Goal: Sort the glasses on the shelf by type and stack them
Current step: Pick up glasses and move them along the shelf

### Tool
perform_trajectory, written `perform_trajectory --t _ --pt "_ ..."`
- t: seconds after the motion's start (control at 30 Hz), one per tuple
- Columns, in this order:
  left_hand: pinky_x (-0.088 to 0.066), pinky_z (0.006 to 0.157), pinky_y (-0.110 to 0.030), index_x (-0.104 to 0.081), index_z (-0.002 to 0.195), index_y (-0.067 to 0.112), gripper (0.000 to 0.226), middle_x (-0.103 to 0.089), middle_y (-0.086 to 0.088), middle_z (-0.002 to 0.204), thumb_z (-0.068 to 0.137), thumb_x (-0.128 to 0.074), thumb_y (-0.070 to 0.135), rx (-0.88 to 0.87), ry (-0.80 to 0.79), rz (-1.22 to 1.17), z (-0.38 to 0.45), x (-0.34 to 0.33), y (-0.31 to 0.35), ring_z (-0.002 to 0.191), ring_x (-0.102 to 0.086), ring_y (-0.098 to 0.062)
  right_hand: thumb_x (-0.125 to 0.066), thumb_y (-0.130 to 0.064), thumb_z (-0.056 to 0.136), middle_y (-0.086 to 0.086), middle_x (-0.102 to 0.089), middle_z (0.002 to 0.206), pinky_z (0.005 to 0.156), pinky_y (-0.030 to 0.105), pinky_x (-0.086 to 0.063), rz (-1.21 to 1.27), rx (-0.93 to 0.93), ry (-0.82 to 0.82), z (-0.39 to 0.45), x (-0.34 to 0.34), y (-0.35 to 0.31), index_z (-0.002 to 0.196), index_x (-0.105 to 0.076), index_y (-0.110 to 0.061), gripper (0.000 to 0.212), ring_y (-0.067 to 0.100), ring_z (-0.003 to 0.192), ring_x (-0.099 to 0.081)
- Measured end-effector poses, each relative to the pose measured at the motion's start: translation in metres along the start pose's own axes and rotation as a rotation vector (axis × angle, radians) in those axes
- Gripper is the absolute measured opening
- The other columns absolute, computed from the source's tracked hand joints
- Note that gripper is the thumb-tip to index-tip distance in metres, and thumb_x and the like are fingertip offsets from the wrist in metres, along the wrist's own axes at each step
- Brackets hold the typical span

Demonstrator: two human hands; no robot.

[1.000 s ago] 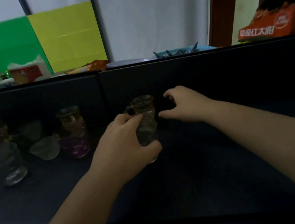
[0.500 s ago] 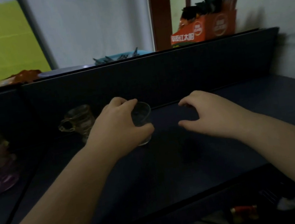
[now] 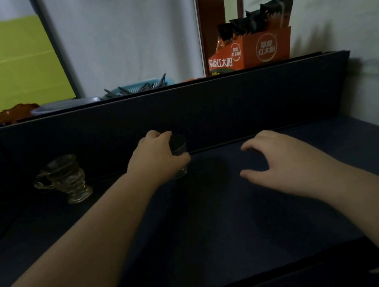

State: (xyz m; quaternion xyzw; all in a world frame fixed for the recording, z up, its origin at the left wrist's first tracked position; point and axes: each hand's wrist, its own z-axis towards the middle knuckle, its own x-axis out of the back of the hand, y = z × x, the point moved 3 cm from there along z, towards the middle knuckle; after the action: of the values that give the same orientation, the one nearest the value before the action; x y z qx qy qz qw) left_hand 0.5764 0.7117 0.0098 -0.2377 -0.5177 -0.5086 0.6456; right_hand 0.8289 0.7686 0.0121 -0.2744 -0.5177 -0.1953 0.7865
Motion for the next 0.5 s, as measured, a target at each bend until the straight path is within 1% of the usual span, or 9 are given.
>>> perform_trajectory --t 0.07,0.13,0.27,0.4,0.5 --pt "-0.047 0.089 -0.038 -0.047 0.137 0.022 0.076 -0.045 -0.005 0.131 0.076 -0.06 0.064 0.028 0.005 0.027 0.012 -0.006 0.004 0.114 -0.048 -0.024 -0.063 -0.059 0.085 -0.018 -0.048 0.125 0.093 0.027 -0.047 0.008 0.023 -0.013 0.004 0.001 0.008 0.139 -0.049 -0.033 0.062 0.003 0.112 -0.05" --pt "-0.047 0.092 -0.039 -0.044 0.14 0.021 0.079 -0.044 -0.006 0.133 0.076 -0.06 0.065 0.048 0.0 0.025 0.021 -0.011 0.009 0.115 -0.048 -0.025 -0.063 -0.058 0.085 -0.018 -0.048 0.125 0.091 0.027 -0.048 0.015 0.044 -0.027 0.007 0.003 0.015 0.139 -0.048 -0.034 0.061 0.002 0.111 -0.05" --pt "-0.041 0.1 -0.04 -0.03 0.148 0.022 0.092 -0.035 -0.007 0.147 0.075 -0.066 0.064 0.131 0.025 -0.005 0.021 -0.016 0.016 0.128 -0.042 -0.025 -0.063 -0.059 0.086 -0.019 -0.047 0.125 0.088 0.025 -0.048 0.028 0.083 -0.054 0.012 0.003 0.025 0.141 -0.047 -0.034 0.062 0.002 0.108 -0.051" --pt "-0.036 0.106 -0.04 -0.014 0.153 0.02 0.107 -0.028 -0.007 0.154 0.072 -0.069 0.064 0.28 0.07 -0.092 -0.003 -0.016 0.014 0.135 -0.036 -0.024 -0.062 -0.058 0.087 -0.015 -0.048 0.13 0.09 0.026 -0.047 0.024 0.124 -0.063 0.016 0.0 0.027 0.142 -0.045 -0.032 0.063 0.004 0.113 -0.051" --pt "-0.034 0.109 -0.04 -0.011 0.153 0.021 0.107 -0.023 -0.005 0.157 0.073 -0.068 0.064 0.333 0.068 -0.071 -0.033 -0.009 0.011 0.138 -0.032 -0.022 -0.061 -0.058 0.087 -0.015 -0.047 0.134 0.092 0.026 -0.047 0.037 0.157 -0.087 0.018 -0.001 0.018 0.144 -0.044 -0.032 0.064 0.004 0.116 -0.049"
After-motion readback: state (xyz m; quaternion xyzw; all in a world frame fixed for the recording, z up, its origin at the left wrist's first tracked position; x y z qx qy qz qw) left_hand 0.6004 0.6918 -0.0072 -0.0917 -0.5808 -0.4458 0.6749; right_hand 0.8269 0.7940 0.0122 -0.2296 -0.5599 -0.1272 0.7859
